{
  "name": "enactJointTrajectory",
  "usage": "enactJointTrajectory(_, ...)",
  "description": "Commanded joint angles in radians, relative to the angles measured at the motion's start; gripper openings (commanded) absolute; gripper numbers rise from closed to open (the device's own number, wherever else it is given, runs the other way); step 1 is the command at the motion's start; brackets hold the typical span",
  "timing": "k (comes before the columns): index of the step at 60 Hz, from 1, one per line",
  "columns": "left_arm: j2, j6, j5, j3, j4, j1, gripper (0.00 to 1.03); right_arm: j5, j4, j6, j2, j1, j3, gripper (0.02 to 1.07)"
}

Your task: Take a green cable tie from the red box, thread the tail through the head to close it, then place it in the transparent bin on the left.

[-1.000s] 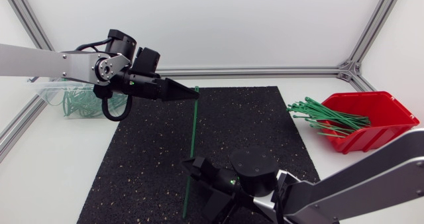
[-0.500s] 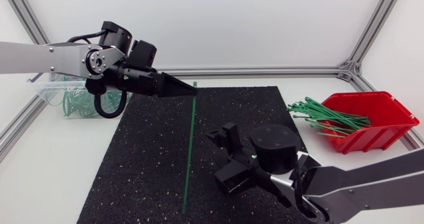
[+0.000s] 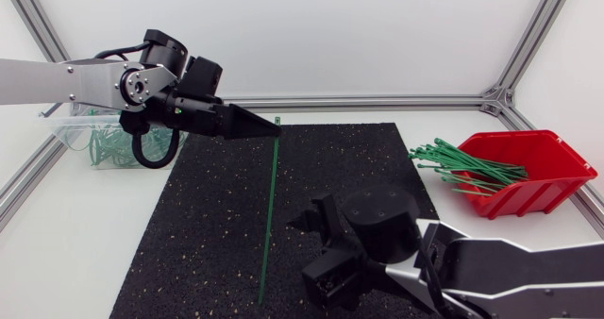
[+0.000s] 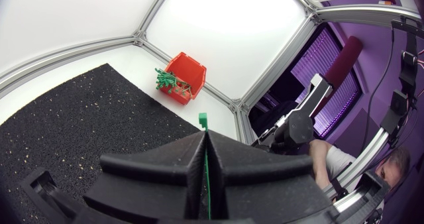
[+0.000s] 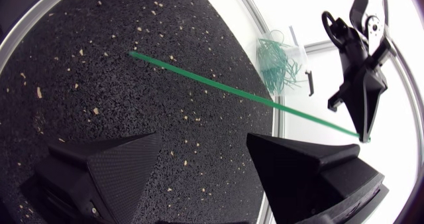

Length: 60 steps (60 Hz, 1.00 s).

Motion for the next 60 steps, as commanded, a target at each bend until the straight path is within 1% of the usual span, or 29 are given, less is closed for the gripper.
enactJointTrajectory(1, -0.017, 0.028, 0.000, 0.004, -0.015, -0.011, 0.03, 0.027, 0.043, -0.083, 0.048, 0.042, -0.054, 0.97)
enactJointTrajectory(2, -0.016, 0.032, 0.000, 0.004, -0.021, -0.015, 0.03, 0.049, 0.123, -0.149, 0.088, 0.056, -0.079, 0.97)
enactJointTrajectory(5, -0.016, 0.034, 0.000, 0.006, -0.028, -0.019, 0.03, 0.058, 0.183, -0.226, 0.132, 0.056, -0.083, 0.97)
enactJointTrajectory(14, -0.008, 0.034, 0.000, 0.010, -0.035, -0.018, 0.03, 0.061, 0.255, -0.401, 0.151, 0.054, -0.086, 0.97)
enactJointTrajectory(21, 0.015, 0.034, -0.001, 0.024, -0.043, -0.013, 0.03, 0.050, 0.287, -0.496, 0.148, 0.047, -0.083, 0.97)
enactJointTrajectory(27, 0.026, 0.035, -0.001, 0.029, -0.044, -0.013, 0.03, 0.039, 0.302, -0.548, 0.129, 0.048, -0.088, 0.97)
enactJointTrajectory(38, 0.044, 0.035, -0.001, 0.047, -0.054, -0.013, 0.03, 0.012, 0.402, -0.631, 0.125, 0.057, -0.123, 0.97)
enactJointTrajectory(51, 0.072, 0.037, -0.001, 0.072, -0.061, -0.004, 0.03, 0.010, 0.483, -0.643, 0.118, 0.097, -0.162, 0.97)
enactJointTrajectory(60, 0.080, 0.039, -0.001, 0.078, -0.061, 0.005, 0.03, 0.021, 0.503, -0.651, 0.100, 0.116, -0.189, 0.97)
